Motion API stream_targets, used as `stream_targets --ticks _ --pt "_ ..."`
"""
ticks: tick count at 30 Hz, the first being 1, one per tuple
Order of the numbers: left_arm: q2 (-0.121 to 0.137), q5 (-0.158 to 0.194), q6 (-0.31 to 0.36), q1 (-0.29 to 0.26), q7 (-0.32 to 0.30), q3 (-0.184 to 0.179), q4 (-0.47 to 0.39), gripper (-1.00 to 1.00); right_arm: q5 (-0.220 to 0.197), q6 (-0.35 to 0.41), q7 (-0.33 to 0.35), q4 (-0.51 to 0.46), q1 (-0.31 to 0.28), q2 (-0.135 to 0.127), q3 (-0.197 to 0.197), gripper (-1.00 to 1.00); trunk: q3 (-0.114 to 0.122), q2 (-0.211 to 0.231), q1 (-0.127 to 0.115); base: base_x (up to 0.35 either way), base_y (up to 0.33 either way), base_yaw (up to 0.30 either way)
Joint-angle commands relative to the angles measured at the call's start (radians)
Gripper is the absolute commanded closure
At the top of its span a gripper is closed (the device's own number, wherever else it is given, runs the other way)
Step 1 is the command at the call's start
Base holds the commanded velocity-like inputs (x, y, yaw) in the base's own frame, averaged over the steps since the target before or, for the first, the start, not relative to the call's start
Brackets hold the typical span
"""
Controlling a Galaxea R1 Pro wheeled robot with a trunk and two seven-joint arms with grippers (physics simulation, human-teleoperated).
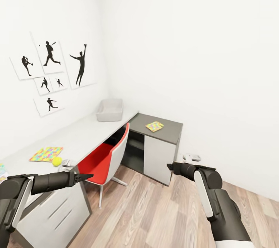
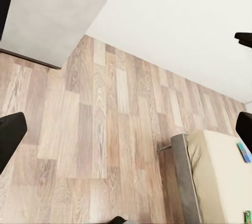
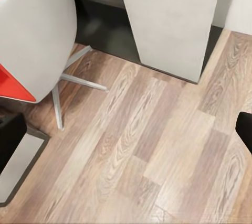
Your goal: Put all the toys in the child's room - the three board games (two on the bed and one on the table), the two jigsaw puzzles on the table, and the tennis ball on the table - inside the toy box on the table in the child's room.
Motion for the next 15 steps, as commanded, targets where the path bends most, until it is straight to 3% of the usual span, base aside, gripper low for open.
stream_targets --ticks 1,15 --pt "0.0 0.0 0.009 -0.001 -0.003 0.0 0.0 -1.0 -0.003 0.004 0.001 -0.001 -0.001 0.001 -0.002 -1.0 -0.002 -0.002 0.001 0.304 -0.107 0.265" --pt "-0.001 0.0 0.009 -0.001 -0.003 0.001 0.0 -1.0 -0.003 0.003 0.001 -0.001 -0.001 0.001 0.001 -1.0 -0.002 -0.002 0.001 0.304 -0.092 0.285"
